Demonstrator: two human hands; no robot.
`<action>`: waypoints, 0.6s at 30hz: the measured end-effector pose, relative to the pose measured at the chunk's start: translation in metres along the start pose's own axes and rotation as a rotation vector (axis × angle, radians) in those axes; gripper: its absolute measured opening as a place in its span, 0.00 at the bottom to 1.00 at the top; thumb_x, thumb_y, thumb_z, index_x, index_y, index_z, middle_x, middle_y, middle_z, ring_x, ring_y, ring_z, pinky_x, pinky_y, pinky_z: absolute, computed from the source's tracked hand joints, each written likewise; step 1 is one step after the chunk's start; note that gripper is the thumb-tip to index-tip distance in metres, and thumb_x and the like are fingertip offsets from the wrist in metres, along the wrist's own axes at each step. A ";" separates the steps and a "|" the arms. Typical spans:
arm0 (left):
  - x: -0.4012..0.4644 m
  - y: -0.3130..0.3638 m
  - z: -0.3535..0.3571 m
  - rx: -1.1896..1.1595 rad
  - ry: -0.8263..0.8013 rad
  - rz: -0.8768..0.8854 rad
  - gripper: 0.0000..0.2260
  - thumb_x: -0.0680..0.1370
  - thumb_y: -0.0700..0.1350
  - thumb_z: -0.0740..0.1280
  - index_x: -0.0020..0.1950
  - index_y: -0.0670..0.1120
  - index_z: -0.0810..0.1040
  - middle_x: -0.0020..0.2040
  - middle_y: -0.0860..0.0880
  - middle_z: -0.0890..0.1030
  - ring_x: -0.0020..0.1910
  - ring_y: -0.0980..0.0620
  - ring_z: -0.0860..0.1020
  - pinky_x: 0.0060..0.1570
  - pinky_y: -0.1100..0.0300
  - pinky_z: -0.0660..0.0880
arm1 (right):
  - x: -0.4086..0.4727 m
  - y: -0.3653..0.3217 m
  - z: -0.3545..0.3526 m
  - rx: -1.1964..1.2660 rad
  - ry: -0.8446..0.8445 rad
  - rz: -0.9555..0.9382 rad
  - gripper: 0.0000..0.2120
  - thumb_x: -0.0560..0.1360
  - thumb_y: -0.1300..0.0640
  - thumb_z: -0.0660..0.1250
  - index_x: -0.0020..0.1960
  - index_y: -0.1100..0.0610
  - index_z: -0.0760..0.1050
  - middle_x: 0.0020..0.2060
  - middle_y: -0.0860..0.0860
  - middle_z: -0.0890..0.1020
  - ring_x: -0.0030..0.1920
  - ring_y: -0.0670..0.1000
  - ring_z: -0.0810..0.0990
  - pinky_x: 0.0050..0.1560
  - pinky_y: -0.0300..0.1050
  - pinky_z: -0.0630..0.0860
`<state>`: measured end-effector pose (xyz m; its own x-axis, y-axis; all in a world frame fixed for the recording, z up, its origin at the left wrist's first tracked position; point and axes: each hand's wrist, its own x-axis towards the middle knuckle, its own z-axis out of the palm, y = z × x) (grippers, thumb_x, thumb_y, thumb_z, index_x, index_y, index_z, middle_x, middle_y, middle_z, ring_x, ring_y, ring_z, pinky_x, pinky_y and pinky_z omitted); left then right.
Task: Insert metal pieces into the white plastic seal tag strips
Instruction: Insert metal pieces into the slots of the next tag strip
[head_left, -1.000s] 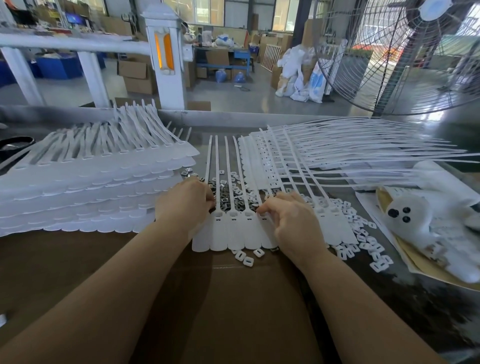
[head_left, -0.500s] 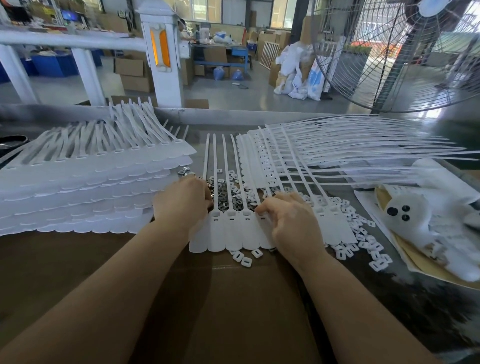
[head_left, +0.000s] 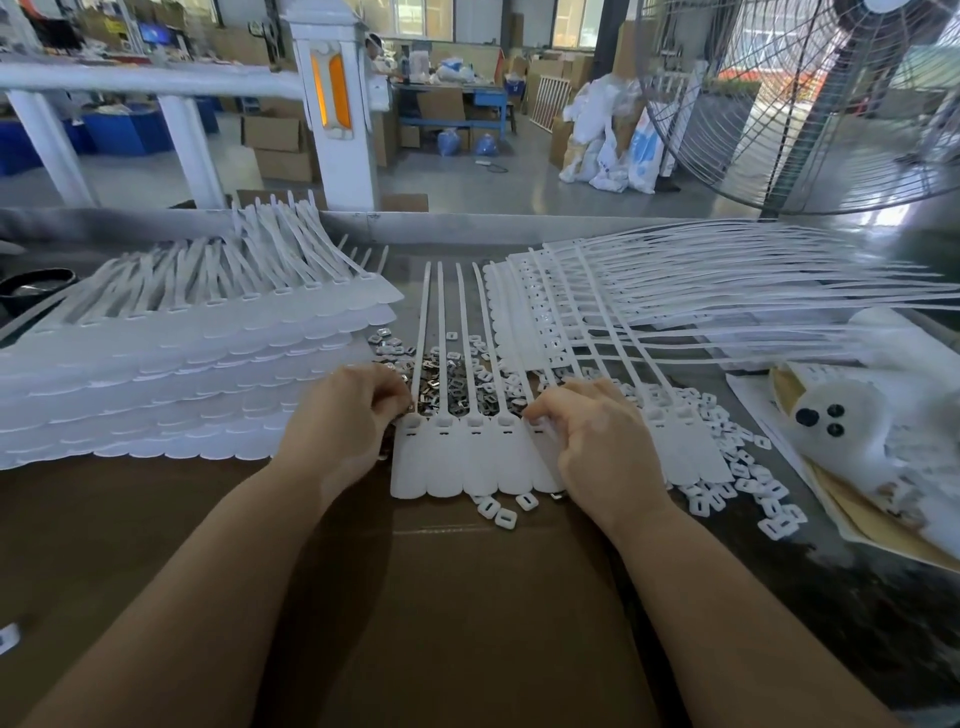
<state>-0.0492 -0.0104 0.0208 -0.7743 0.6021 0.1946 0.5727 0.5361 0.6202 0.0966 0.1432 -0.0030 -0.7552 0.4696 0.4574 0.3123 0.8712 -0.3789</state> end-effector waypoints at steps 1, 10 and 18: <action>-0.001 -0.001 0.001 0.023 0.008 -0.001 0.05 0.78 0.42 0.64 0.46 0.49 0.79 0.41 0.53 0.76 0.42 0.53 0.74 0.43 0.61 0.68 | 0.000 0.000 0.000 0.002 -0.001 0.000 0.09 0.76 0.63 0.62 0.48 0.55 0.81 0.46 0.50 0.81 0.52 0.52 0.73 0.55 0.49 0.70; -0.001 -0.002 0.002 0.032 -0.048 -0.016 0.06 0.79 0.44 0.61 0.44 0.52 0.74 0.47 0.52 0.74 0.47 0.51 0.71 0.48 0.57 0.67 | 0.000 -0.001 0.001 0.004 0.000 0.020 0.11 0.76 0.65 0.61 0.48 0.54 0.80 0.46 0.49 0.81 0.53 0.51 0.72 0.55 0.48 0.69; -0.004 0.001 -0.002 -0.019 -0.111 -0.056 0.10 0.77 0.44 0.66 0.37 0.55 0.75 0.43 0.52 0.80 0.45 0.50 0.76 0.49 0.51 0.76 | -0.001 -0.002 0.000 0.014 0.011 0.016 0.10 0.76 0.65 0.62 0.48 0.55 0.81 0.46 0.50 0.81 0.52 0.52 0.72 0.54 0.48 0.69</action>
<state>-0.0460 -0.0137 0.0219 -0.7698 0.6339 0.0751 0.5236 0.5597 0.6424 0.0964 0.1414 -0.0028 -0.7438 0.4852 0.4597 0.3163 0.8614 -0.3974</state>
